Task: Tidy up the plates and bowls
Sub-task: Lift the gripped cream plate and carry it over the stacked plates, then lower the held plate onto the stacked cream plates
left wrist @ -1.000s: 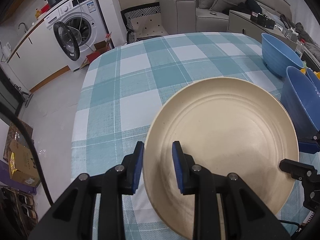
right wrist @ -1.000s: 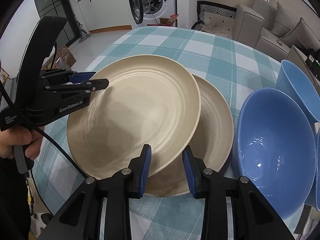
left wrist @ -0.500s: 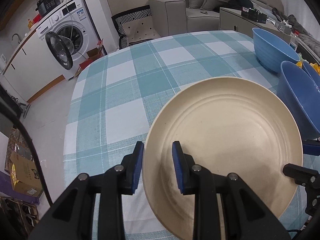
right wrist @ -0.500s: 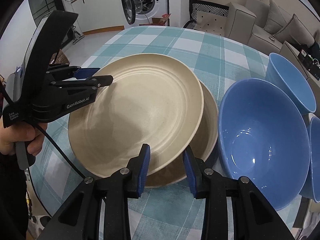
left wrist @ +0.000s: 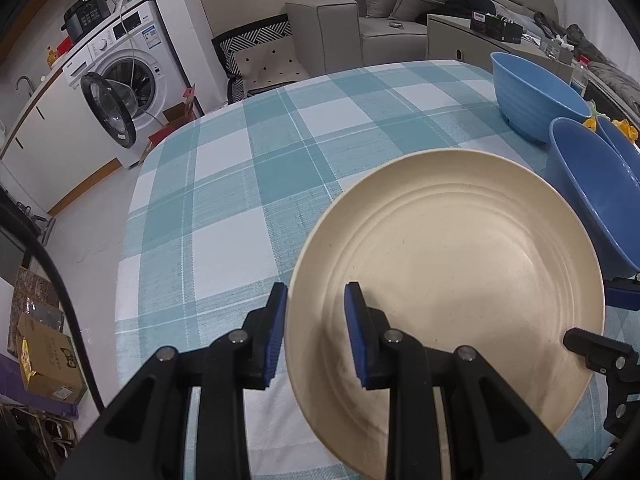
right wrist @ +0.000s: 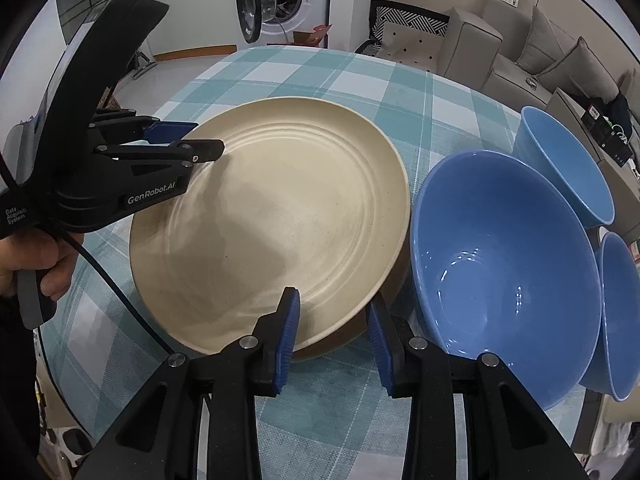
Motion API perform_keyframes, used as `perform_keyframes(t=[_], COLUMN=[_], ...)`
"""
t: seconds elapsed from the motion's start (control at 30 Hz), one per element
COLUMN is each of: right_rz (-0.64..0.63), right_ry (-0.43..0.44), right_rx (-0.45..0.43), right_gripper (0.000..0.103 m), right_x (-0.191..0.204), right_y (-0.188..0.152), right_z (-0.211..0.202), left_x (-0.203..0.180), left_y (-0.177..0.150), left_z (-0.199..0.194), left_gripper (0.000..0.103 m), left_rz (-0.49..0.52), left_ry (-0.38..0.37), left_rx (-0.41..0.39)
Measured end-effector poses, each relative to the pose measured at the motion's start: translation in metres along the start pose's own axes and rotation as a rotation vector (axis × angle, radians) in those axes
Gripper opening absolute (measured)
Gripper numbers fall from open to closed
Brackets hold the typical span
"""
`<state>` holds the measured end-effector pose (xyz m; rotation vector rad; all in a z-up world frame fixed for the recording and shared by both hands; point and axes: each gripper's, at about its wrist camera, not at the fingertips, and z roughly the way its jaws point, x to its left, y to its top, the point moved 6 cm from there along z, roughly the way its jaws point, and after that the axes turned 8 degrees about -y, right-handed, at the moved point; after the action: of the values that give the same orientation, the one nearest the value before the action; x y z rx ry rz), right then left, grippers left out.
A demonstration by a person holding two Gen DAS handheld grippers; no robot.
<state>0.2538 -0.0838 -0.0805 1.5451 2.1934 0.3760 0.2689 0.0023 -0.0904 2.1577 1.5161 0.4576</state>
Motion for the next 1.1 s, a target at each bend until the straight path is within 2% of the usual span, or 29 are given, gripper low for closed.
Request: perform_keyframes(t=[0.5, 0.9, 1.1], right_rz=[-0.057, -0.093, -0.112], right_ry=[-0.116, -0.174, -0.182], right_rx=[-0.004, -0.011, -0.01], right_gripper=[0.036, 0.037, 0.04], right_x=[0.002, 0.006, 0.009], right_y=[-0.002, -0.004, -0.005], right_z=[0.004, 0.01, 0.015], left_x=[-0.005, -0.004, -0.003], left_y=[-0.002, -0.008, -0.01], left_z=[0.004, 0.01, 0.01], left_gripper=[0.026, 0.027, 0.027], left_rz=[0.019, 0.01, 0.014], left_ry=[-0.015, -0.025, -0.028], left_rx=[0.008, 0.032, 0.038])
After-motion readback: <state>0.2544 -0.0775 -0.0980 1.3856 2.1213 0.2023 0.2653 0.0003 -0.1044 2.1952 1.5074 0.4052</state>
